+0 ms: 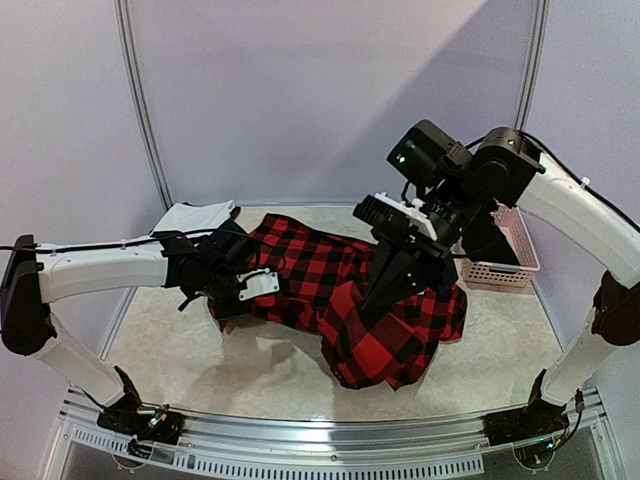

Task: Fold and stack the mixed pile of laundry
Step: Adjust the flattened shirt at the center of the board.

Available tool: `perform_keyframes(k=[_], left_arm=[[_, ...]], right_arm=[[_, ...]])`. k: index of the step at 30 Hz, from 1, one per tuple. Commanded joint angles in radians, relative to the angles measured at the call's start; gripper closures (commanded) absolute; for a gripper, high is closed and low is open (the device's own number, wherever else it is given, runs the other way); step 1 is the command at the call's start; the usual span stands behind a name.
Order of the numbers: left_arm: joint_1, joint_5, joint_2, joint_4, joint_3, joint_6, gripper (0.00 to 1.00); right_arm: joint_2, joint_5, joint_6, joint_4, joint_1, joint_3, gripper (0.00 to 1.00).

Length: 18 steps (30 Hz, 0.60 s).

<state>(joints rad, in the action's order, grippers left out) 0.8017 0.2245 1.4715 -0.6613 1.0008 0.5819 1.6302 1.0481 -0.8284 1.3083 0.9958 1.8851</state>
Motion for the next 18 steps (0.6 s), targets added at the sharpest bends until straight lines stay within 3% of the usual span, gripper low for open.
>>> perform_keyframes(k=[1,4,9,12,13,16,18], left_arm=[[0.042,-0.027,-0.073,-0.048,-0.078,-0.017,0.98],[0.048,-0.022,-0.072,-0.031,-0.089,-0.014,0.99],[0.051,0.011,-0.011,-0.055,-0.057,-0.007,0.99],[0.053,-0.003,-0.010,-0.049,-0.062,-0.008,0.99],[0.053,-0.006,-0.014,-0.044,-0.069,-0.008,0.99],[0.053,-0.001,-0.027,-0.025,-0.085,-0.004,1.00],[0.053,0.001,-0.029,-0.019,-0.084,-0.006,1.00]], right_arm=[[0.048,0.006,-0.178,0.345,0.006,-0.145,0.96],[0.070,-0.068,-0.166,0.244,0.007,-0.271,0.96],[0.065,-0.290,0.046,-0.076,0.007,-0.467,0.98],[0.071,-0.359,0.090,-0.137,0.007,-0.504,0.96],[0.075,-0.365,0.092,-0.139,0.006,-0.507,0.93],[0.088,-0.350,0.060,-0.122,0.002,-0.513,0.62],[0.070,-0.385,0.076,-0.152,-0.034,-0.533,0.54]])
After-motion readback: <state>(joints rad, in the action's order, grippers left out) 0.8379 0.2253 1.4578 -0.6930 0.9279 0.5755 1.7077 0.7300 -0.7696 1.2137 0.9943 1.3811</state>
